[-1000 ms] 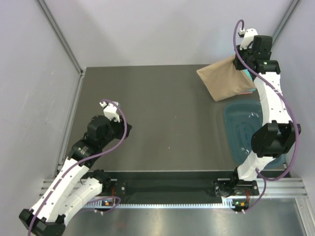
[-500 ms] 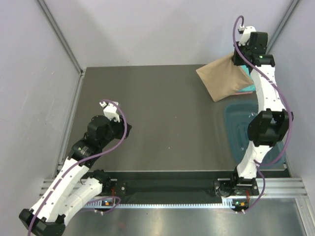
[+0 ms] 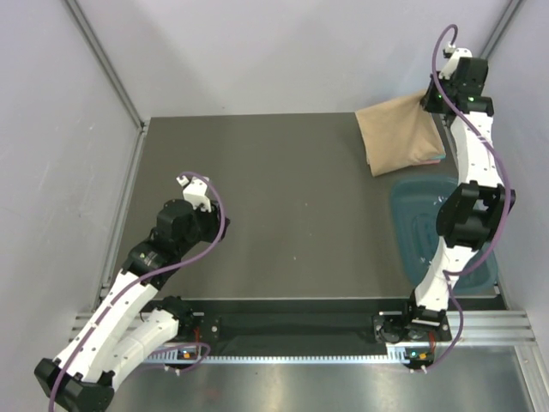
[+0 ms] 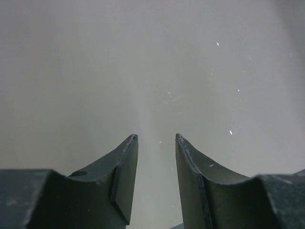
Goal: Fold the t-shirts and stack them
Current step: Neatly place the folded tshirt to the corner
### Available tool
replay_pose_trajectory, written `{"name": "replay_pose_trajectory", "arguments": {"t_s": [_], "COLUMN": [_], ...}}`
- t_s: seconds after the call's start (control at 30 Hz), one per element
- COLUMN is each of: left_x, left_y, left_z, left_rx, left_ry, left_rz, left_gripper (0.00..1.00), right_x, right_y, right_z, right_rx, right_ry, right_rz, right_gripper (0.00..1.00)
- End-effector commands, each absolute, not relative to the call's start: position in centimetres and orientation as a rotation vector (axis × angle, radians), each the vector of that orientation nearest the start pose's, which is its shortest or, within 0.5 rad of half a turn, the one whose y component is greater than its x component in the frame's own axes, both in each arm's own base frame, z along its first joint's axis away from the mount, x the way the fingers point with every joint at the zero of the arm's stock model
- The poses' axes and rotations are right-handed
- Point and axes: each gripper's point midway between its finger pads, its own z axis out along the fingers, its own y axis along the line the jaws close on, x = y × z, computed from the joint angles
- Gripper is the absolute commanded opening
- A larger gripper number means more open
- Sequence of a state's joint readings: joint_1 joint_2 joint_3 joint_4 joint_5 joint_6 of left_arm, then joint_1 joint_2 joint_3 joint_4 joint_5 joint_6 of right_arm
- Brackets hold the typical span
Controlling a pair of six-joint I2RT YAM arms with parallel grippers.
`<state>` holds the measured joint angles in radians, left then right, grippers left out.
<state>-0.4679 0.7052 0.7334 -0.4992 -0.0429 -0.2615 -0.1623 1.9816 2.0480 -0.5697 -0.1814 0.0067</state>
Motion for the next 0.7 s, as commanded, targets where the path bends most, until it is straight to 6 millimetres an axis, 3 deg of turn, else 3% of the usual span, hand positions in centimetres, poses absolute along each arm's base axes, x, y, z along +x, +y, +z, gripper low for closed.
{"name": "replay_pose_trajectory", "arguments": {"t_s": [0.0, 0.17, 0.37, 0.5, 0.67], "left_x": [24.2, 24.2, 24.1, 24.2, 24.3], "left_y": [-12.5, -12.6, -12.5, -12.6, -12.6], "left_z": [21.9, 21.8, 21.9, 21.7, 20.9], "left_rx": [0.191, 0.193, 0.188, 0.19, 0.193], "left_ry": [2.0, 2.001, 1.995, 2.006, 2.035], "left_rz": [-0.417, -0.42, -0.416, -0.414, -0.408], "left_gripper": [0.43, 0.43, 0.43, 0.43, 0.43], "right_x": [56.6, 56.1, 56.4, 56.9, 58.8], "right_y": [-5.9, -5.8, -7.5, -8.8, -10.5], "right_z": [32.9, 34.3, 35.0, 34.4, 31.9], "right_rx": [0.07, 0.079, 0.135, 0.172, 0.229], "right_ry": [1.889, 1.849, 1.825, 1.827, 1.846], "right_rz": [0.125, 0.141, 0.128, 0.121, 0.133], "right_gripper": [0.0, 0.0, 0.0, 0.0, 0.0]}}
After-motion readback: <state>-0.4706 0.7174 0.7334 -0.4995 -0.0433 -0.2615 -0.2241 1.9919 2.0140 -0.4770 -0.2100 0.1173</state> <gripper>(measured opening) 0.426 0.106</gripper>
